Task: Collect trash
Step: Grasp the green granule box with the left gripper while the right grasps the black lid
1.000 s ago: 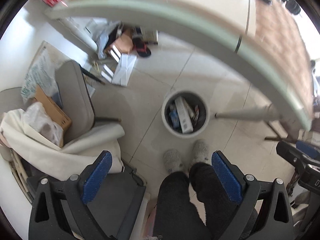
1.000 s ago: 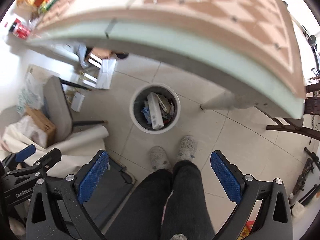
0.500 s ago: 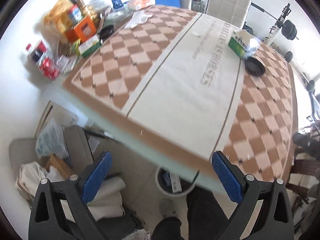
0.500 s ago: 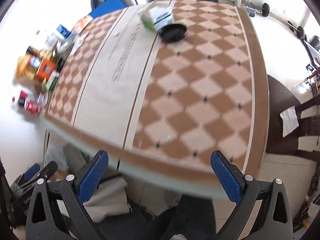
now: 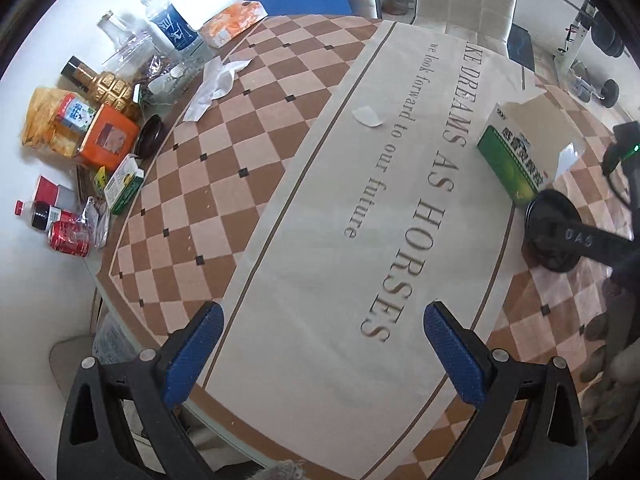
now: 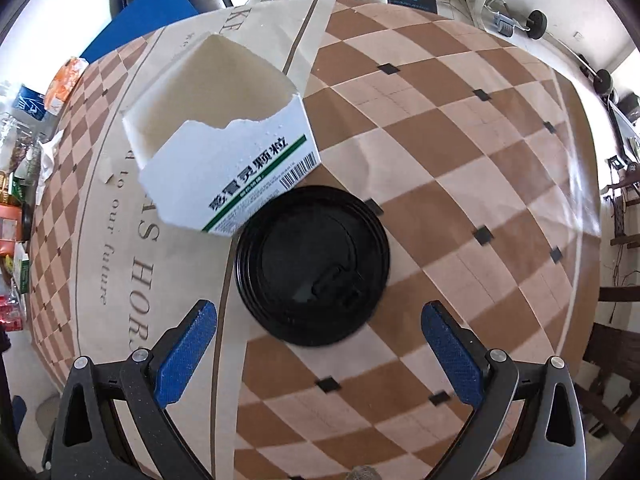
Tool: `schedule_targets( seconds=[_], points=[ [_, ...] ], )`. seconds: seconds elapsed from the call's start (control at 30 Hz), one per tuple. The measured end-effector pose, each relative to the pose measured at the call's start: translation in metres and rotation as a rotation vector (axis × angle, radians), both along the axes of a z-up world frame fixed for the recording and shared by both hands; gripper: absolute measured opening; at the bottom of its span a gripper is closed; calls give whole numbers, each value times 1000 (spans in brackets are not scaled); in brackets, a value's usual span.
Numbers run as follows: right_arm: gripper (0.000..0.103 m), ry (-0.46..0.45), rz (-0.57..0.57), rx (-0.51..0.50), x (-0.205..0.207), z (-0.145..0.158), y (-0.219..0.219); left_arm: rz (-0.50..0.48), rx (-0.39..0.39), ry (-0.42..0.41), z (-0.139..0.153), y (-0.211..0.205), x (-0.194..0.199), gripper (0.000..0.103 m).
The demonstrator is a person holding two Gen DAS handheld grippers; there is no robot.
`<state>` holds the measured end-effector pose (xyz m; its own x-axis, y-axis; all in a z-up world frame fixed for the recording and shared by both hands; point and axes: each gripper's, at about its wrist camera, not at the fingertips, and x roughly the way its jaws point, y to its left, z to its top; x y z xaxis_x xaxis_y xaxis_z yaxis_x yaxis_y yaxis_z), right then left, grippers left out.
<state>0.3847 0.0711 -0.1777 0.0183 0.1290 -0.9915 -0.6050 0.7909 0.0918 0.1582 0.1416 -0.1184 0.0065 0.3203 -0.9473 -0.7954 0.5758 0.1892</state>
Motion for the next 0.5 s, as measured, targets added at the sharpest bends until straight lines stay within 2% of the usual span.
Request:
schedule_targets(
  seconds=[0.13,0.2,0.23,0.37,0.5],
  points=[
    [102,-21,15,-76,10,-22,18,-8,-32,-30,3,18,38,102],
    [90,-46,11,-80,13,-24,17,-24,-46,-56,5,24,58,102],
    [89,-57,19,-71,14,-22,15,-30,-55,-70,6,26,68,102],
    [86,-44,-23,-65,32,-19,-12,-41,-121,-138,6,37,105,102],
    [86,-31,-95,-58,58,-15,-44,-52,-195,-184,-5,44,140,101]
  ],
)
